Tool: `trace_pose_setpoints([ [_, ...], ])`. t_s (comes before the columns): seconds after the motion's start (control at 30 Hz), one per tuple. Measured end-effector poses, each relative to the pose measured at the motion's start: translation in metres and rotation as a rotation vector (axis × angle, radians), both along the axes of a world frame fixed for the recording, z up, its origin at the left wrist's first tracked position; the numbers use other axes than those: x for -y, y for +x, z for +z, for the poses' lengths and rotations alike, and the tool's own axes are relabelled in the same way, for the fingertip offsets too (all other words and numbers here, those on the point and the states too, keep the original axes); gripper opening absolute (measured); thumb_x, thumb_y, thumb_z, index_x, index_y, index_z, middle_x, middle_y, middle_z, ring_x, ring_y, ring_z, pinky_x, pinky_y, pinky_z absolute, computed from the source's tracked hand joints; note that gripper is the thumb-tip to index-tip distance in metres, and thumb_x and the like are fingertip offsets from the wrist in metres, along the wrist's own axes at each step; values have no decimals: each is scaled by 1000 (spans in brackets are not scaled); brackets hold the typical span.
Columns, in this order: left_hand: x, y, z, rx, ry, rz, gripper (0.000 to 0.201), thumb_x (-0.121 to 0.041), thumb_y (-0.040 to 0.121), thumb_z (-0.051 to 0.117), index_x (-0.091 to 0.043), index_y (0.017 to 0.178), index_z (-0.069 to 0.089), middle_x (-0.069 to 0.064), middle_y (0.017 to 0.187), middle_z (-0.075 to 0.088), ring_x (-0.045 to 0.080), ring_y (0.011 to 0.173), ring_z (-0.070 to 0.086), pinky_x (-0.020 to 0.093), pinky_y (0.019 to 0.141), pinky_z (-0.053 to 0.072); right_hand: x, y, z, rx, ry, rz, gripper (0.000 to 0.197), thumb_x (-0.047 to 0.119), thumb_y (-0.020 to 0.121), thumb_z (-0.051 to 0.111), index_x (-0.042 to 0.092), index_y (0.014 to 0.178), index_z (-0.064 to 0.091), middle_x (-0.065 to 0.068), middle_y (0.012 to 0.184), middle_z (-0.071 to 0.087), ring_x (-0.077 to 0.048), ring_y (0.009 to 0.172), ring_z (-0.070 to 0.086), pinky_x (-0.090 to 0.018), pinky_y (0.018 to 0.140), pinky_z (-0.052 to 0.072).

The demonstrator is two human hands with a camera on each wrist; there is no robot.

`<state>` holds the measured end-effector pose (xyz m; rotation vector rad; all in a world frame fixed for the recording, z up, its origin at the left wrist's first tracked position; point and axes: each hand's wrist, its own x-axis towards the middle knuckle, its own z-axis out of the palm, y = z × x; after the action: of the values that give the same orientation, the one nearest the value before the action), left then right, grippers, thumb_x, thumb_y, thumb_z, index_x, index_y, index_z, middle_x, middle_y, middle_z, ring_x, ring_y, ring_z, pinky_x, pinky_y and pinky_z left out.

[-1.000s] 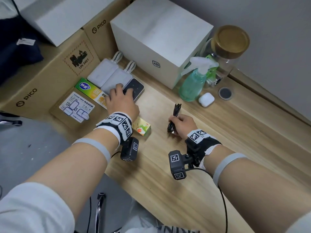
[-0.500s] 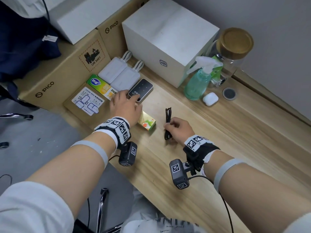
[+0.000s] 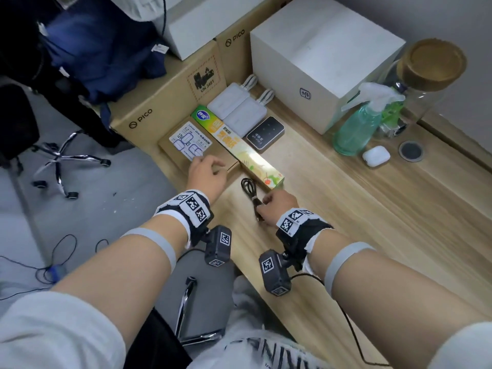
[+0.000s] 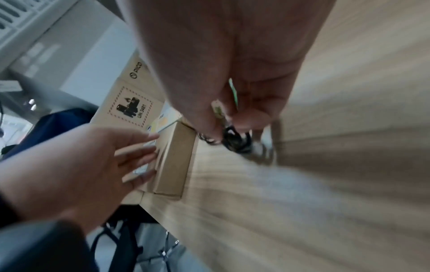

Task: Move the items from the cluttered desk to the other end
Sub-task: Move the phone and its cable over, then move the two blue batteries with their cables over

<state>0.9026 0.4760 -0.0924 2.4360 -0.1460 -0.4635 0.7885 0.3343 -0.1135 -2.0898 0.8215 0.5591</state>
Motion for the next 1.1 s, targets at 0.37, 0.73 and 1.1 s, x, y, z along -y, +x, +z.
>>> trace_pose_setpoints([
  [0.37, -15, -64, 15, -183, 61, -103, 12, -19, 95, 55, -24, 103, 62, 2, 118, 62, 18, 100, 61, 26, 85, 48, -4, -52, 11, 215, 221, -458, 14, 14, 81, 61, 17, 95, 62, -5, 94, 69, -27, 89, 68, -42, 83, 57],
  [0.73, 72, -194, 64, -280, -99, -502, 16, -22, 91, 54, -31, 80, 62, 1, 98, 69, 25, 93, 71, 37, 82, 56, 48, -241, 87, 362, 232, -792, 6, 4, 92, 54, 3, 93, 61, -11, 85, 62, -20, 74, 64, -36, 73, 54],
  [1.1, 201, -452, 134, -211, -103, -1017, 19, -13, 93, 53, -24, 81, 63, 7, 87, 71, 26, 82, 72, 30, 65, 48, 95, -527, 146, 528, 167, -1175, 21, 2, 95, 51, 12, 78, 57, -7, 76, 62, -14, 63, 61, -26, 61, 50],
])
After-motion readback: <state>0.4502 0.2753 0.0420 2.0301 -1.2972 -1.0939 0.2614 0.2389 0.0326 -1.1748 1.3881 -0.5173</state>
